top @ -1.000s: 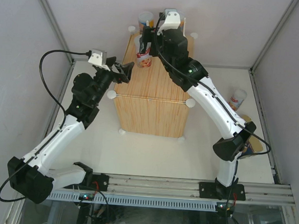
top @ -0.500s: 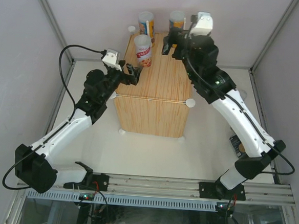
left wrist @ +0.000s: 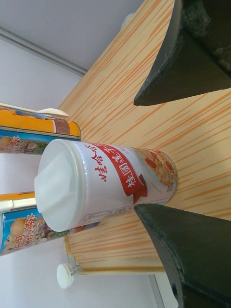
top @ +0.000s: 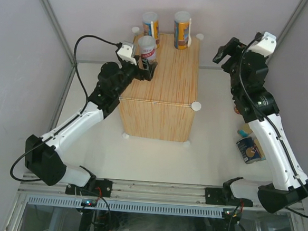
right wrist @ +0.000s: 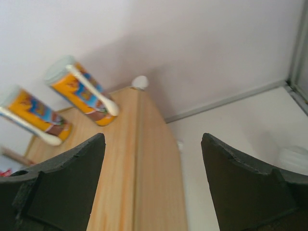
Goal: Place and organize the canned foods onto the counter
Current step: Place the canned food on the counter.
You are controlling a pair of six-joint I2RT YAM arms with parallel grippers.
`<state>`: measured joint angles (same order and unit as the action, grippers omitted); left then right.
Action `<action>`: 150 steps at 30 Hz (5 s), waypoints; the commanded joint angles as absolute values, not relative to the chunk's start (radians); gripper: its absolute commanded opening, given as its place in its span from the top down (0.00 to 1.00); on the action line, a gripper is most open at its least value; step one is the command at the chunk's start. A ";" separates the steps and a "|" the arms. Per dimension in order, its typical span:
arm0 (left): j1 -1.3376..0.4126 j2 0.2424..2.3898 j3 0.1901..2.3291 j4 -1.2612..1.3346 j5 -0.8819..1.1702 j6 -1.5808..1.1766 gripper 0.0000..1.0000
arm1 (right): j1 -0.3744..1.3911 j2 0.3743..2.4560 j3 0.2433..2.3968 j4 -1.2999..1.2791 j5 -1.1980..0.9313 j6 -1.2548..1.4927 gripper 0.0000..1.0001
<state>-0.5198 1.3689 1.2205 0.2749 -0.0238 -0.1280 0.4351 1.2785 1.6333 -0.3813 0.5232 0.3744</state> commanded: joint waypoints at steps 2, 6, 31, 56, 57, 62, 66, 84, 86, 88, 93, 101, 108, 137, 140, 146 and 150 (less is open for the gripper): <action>-0.531 1.399 1.308 0.281 -0.069 -0.123 0.14 | 0.322 1.224 1.559 -0.408 0.497 0.472 0.20; -0.532 1.410 1.328 0.261 -0.119 -0.123 0.14 | 0.247 1.198 1.492 -0.421 0.457 0.517 0.20; -0.530 1.487 1.365 0.286 -0.141 -0.155 0.17 | 0.116 1.137 1.312 -0.491 0.440 0.574 0.21; -0.513 1.499 1.362 0.319 -0.141 -0.115 0.25 | -0.030 1.212 1.201 -0.482 0.353 0.623 0.19; -0.511 1.498 1.361 0.319 -0.140 -0.114 0.25 | -0.033 1.219 1.201 -0.484 0.349 0.622 0.18; -0.499 1.490 1.349 0.328 -0.131 -0.113 0.25 | -0.043 1.237 1.185 -0.476 0.325 0.625 0.17; -0.491 1.489 1.353 0.335 -0.117 -0.120 0.25 | -0.049 1.251 1.186 -0.472 0.307 0.624 0.17; -0.491 1.497 1.372 0.312 -0.129 -0.101 0.24 | -0.069 1.287 1.184 -0.472 0.287 0.605 0.16; -0.491 1.501 1.376 0.311 -0.131 -0.100 0.25 | -0.070 1.290 1.185 -0.469 0.285 0.603 0.16; -0.491 1.504 1.381 0.310 -0.129 -0.099 0.24 | -0.072 1.293 1.185 -0.463 0.282 0.602 0.16; -0.460 1.511 1.388 0.307 -0.146 -0.099 0.25 | -0.080 1.302 1.185 -0.458 0.276 0.602 0.15; -0.444 1.524 1.393 0.316 -0.138 -0.105 0.25 | -0.094 1.301 1.185 -0.457 0.270 0.599 0.16; -0.439 1.530 1.381 0.379 0.000 -0.135 0.25 | -0.099 1.294 1.185 -0.462 0.270 0.602 0.15; -0.443 1.487 1.383 0.322 0.004 -0.179 0.05 | -0.097 1.253 1.185 -0.498 0.268 0.606 0.14; -0.445 1.482 1.384 0.318 -0.006 -0.179 0.05 | -0.098 1.250 1.185 -0.501 0.270 0.603 0.14; -0.446 1.454 1.369 0.313 -0.063 -0.179 0.03 | -0.100 1.260 1.184 -0.509 0.276 0.603 0.13; -0.448 1.427 1.360 0.304 -0.069 -0.181 0.02 | -0.100 1.263 1.185 -0.497 0.280 0.606 0.00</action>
<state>-0.4431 1.5036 1.3186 0.2813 -0.0418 -0.1726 -0.0925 1.2827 1.1843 -0.5247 0.2707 0.6067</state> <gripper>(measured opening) 0.975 0.901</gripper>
